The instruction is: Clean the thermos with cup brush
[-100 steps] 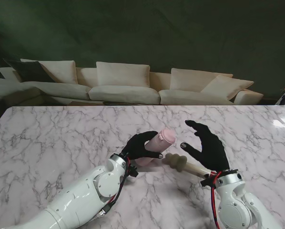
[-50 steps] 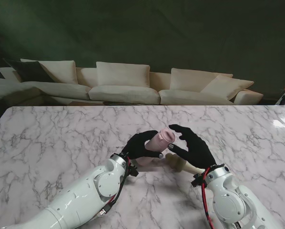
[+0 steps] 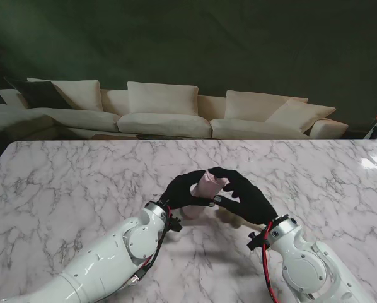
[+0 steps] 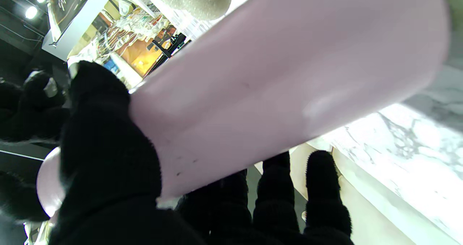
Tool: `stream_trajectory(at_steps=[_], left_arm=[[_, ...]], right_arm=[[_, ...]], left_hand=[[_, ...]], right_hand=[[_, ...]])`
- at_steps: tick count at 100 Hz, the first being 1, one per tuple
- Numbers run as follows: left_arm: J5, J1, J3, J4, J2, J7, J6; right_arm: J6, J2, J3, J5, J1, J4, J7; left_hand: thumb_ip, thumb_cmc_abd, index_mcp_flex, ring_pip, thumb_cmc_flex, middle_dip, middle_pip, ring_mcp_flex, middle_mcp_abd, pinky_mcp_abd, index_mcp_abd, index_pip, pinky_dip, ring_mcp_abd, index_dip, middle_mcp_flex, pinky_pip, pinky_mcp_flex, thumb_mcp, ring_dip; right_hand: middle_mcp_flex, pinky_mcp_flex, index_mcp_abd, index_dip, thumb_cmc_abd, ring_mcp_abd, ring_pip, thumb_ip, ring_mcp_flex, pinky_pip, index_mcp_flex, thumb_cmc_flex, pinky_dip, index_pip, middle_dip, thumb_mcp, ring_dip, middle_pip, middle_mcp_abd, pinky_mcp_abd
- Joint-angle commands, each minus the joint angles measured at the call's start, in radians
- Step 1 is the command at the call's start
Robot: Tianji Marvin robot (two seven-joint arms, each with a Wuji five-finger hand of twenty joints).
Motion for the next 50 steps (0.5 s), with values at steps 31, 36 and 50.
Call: stream_trajectory(at_steps=[31,36,50], left_arm=[[0.004,0.002,0.003,-0.001,-0.009,-0.009,0.006],[0.004,0.003,0.002,0.0,-0.009,-0.006,0.005],[0.005,0.003,0.001,0.005,-0.014,0.009,-0.003]], right_arm=[[-0.068,-0.004,0.0,0.032,0.003,-0.002,0.003],[-0.073,-0.007,0.006,0.018,-0.002,-0.001,-0.018],[-0.085,-0.017,0.03,-0.028,-0.024,-0.001,-0.087]], left_hand=[[0.046,0.346,0.159,-0.019,0.149,-0.009,-0.005,-0.02,-0.052,-0.022,-0.287,0.108,0.032,-0.019,0.017,-0.029,-0.028,-0.016,0.134,-0.008],[0.046,0.347,0.16,-0.018,0.151,-0.008,-0.004,-0.021,-0.053,-0.023,-0.287,0.11,0.032,-0.02,0.016,-0.03,-0.029,-0.018,0.132,-0.007],[0.047,0.347,0.162,-0.016,0.156,-0.007,-0.001,-0.024,-0.055,-0.024,-0.289,0.116,0.034,-0.019,0.013,-0.031,-0.029,-0.019,0.129,-0.005]], right_hand=[[0.016,-0.026,-0.028,0.019,0.039,-0.217,0.032,0.028,-0.022,0.028,-0.024,0.03,0.007,0.003,0.001,-0.04,0.042,-0.014,-0.026,-0.009],[0.02,-0.026,-0.03,0.02,0.039,-0.221,0.041,0.028,-0.025,0.034,-0.019,0.032,0.012,0.005,0.003,-0.041,0.048,-0.01,-0.029,-0.011],[0.033,-0.013,-0.034,0.022,0.039,-0.23,0.104,0.032,-0.025,0.071,0.0,0.038,0.04,0.014,0.009,-0.042,0.084,0.002,-0.03,-0.024]])
